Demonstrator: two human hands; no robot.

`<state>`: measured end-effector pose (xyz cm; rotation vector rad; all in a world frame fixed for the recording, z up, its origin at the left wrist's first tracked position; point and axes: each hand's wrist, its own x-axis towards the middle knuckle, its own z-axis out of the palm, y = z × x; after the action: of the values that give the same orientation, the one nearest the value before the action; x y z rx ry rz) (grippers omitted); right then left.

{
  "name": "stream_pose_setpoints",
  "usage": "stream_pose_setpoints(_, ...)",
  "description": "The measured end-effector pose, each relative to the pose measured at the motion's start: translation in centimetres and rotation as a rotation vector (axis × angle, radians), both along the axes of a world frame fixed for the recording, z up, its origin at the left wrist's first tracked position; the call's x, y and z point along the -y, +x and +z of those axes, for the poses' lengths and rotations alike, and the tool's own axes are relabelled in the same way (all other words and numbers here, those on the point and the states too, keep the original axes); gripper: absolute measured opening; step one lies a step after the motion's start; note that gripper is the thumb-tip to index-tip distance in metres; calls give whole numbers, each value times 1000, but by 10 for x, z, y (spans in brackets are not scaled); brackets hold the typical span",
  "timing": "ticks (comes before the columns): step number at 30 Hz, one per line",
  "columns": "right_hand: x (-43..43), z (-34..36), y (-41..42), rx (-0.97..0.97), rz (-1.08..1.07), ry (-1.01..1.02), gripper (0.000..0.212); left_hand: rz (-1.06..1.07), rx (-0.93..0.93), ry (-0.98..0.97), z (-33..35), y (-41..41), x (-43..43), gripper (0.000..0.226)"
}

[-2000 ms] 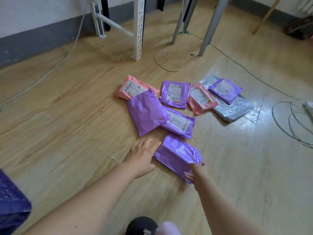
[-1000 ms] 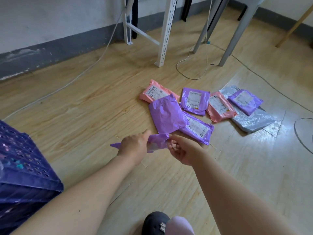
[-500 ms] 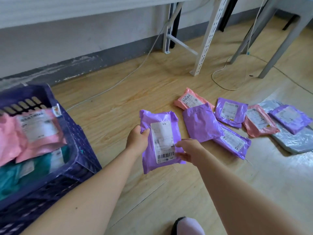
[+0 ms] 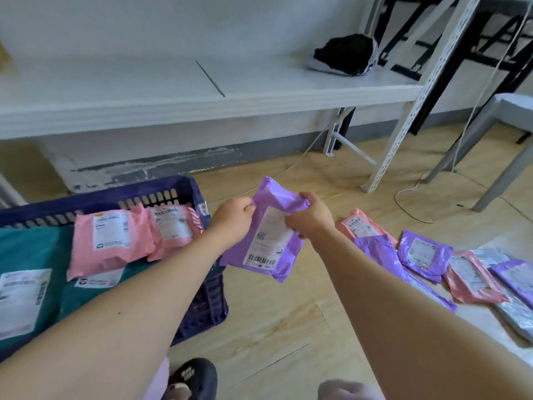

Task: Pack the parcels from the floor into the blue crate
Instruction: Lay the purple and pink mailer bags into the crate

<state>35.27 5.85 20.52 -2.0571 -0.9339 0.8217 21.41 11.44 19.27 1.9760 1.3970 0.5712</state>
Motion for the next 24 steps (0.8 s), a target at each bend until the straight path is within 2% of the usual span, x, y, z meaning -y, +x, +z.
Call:
stream_pose_setpoints(5, 5, 47, -52, 80, -28, 140, 57, 73, 43, 89, 48, -42, 7, 30)
stream_pose_setpoints(9, 14, 67, -85, 155, 18, 165, 46, 141, 88, 155, 68, -73, 7, 27)
stream_pose_setpoints(12, 19, 72, -107, 211, 80, 143, 44, 154, 33, 189, 72, -95, 7, 32)
stream_pose_setpoints(14, 17, 70, -118, 232, 136, 128, 47, 135, -37, 227, 73, -106, 4, 27)
stream_pose_setpoints(18, 5, 58, -140, 193, 224, 73, 46, 155, -74, 277, 71, -128, -4, 27)
stream_pose_setpoints(22, -10, 51, -156, 199, 297, 58, 33, 229, -29, 349, 65, -147, -10, 23)
stream_pose_setpoints(24, -17, 48, -163, 141, 271, 93, 24, 326, 7, 353, 61, -155, -15, 22)
